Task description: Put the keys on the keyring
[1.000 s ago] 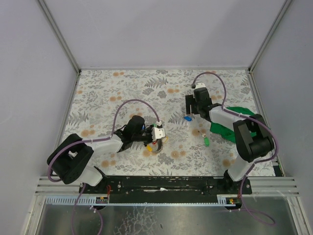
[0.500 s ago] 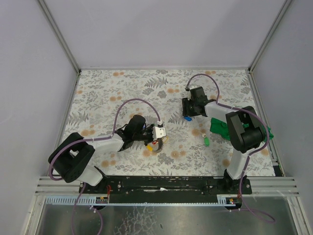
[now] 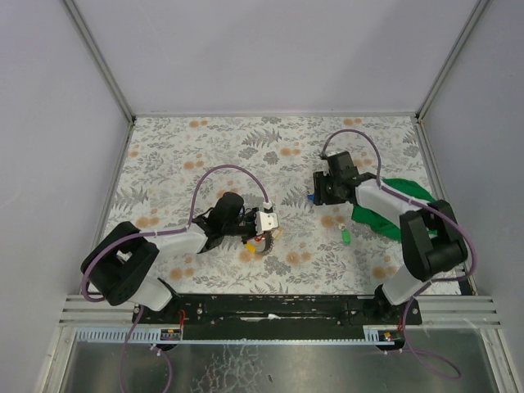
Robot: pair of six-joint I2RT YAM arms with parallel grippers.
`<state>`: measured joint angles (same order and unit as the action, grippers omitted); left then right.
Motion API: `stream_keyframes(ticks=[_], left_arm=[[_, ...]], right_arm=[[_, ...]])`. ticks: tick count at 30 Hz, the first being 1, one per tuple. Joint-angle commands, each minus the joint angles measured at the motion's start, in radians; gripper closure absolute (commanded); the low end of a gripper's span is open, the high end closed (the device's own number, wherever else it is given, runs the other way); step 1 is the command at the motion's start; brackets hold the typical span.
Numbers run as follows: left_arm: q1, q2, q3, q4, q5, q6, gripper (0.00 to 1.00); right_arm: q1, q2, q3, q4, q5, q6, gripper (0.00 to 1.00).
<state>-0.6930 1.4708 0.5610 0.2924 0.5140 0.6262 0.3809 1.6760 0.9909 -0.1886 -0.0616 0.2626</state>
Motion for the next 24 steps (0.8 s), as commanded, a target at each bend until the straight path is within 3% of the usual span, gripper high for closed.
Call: stream_keyframes(ticks=[1, 11, 24], left_arm=[[-0.004, -0.003, 0.027, 0.014, -0.001, -0.002, 1.0], [-0.004, -0.005, 0.031, 0.01, 0.004, 0.0, 1.0], [-0.003, -0.009, 0.031, 0.009, 0.008, -0.004, 1.0]], right_arm=[[0.008, -0.153, -0.052, -0.141, 0.086, 0.072, 0.47], [0.006, -0.324, -0.206, -0.262, 0.255, 0.197, 0.46], [0.007, -0.28, -0.266, -0.176, 0.235, 0.191, 0.53]])
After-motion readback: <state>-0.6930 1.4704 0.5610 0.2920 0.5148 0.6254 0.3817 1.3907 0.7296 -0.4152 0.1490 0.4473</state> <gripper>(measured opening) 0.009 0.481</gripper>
